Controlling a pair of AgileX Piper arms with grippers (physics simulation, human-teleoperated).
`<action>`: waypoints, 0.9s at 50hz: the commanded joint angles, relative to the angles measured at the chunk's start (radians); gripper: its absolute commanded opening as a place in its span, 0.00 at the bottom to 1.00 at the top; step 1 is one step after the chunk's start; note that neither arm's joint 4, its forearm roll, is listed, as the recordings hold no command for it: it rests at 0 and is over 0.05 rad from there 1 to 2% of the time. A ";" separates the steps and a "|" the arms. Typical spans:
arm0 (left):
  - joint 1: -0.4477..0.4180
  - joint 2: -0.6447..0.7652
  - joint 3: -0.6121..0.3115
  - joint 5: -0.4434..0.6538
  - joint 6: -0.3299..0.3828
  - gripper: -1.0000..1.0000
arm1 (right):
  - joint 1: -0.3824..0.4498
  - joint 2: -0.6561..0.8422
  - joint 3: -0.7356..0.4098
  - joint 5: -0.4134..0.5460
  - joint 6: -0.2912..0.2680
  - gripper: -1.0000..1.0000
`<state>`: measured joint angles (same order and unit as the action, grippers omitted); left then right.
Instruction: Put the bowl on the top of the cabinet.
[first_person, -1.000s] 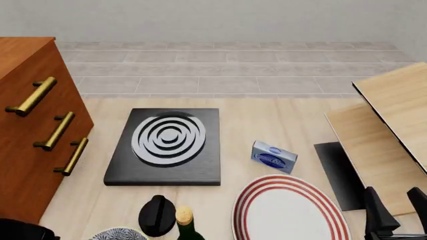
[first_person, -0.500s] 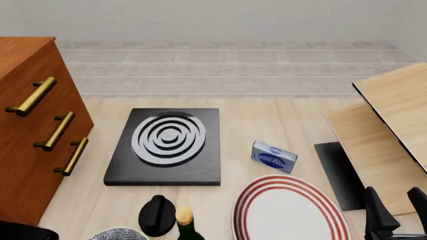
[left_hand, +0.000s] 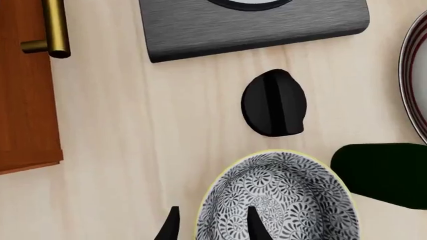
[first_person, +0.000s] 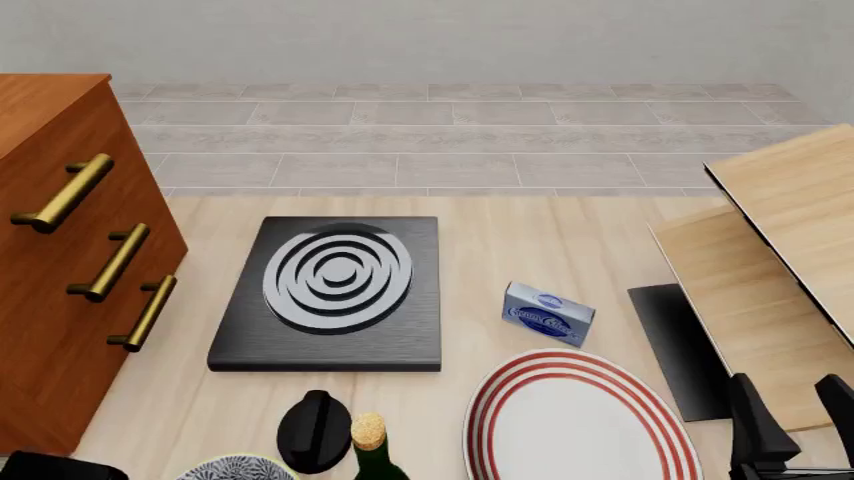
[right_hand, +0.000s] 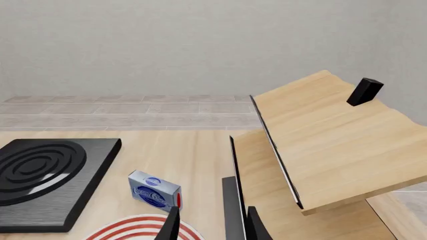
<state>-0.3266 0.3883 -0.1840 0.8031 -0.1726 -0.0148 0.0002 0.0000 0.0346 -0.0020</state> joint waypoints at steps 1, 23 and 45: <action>-0.013 0.016 0.026 -0.035 -0.017 1.00 | -0.001 0.000 0.000 0.000 -0.002 1.00; -0.032 0.057 0.053 -0.094 -0.043 1.00 | 0.007 0.000 0.000 -0.090 0.010 1.00; 0.024 0.021 0.023 -0.051 0.030 0.00 | 0.007 0.000 0.000 -0.090 0.010 1.00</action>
<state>-0.3284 0.4179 -0.1477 0.7367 -0.1705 -0.0078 0.0000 0.0000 -0.0542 0.0079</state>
